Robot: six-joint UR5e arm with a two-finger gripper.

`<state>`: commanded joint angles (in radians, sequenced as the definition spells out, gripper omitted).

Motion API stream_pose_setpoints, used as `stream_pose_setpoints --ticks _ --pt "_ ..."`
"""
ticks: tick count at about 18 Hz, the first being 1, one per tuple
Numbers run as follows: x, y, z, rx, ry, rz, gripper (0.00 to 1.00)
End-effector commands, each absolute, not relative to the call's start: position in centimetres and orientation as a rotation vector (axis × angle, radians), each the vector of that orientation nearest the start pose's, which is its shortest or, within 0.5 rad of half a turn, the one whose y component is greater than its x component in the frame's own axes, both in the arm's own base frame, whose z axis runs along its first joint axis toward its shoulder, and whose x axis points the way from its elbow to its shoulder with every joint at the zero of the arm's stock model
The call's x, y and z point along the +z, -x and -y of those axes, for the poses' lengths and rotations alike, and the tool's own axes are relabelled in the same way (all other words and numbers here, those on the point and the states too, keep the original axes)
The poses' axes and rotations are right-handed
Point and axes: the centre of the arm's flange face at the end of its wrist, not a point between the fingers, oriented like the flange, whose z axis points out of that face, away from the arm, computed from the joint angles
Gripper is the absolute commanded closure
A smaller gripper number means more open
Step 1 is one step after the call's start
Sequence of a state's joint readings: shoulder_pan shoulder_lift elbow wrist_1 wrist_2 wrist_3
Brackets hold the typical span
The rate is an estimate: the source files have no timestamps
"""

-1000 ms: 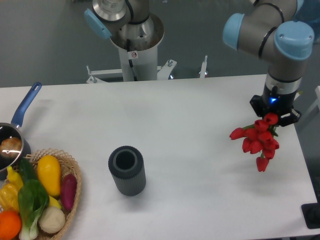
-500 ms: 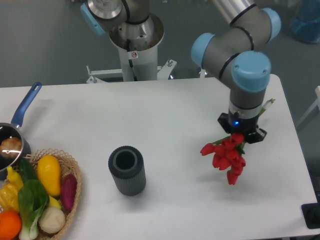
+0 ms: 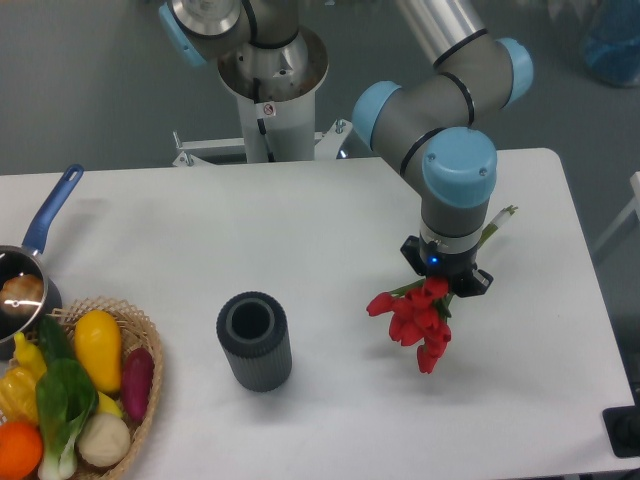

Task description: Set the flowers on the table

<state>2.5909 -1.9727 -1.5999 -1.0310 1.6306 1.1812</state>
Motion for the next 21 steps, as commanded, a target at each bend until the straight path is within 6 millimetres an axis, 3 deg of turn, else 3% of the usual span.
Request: stream_pose_setpoints --ticks 11,16,21 --pt "32.2 49.7 -42.6 0.351 3.072 -0.198 0.00" --pt "32.2 53.1 -38.6 0.367 3.069 -0.218 0.00" --pt "32.0 55.1 -35.8 0.356 3.062 -0.265 0.00"
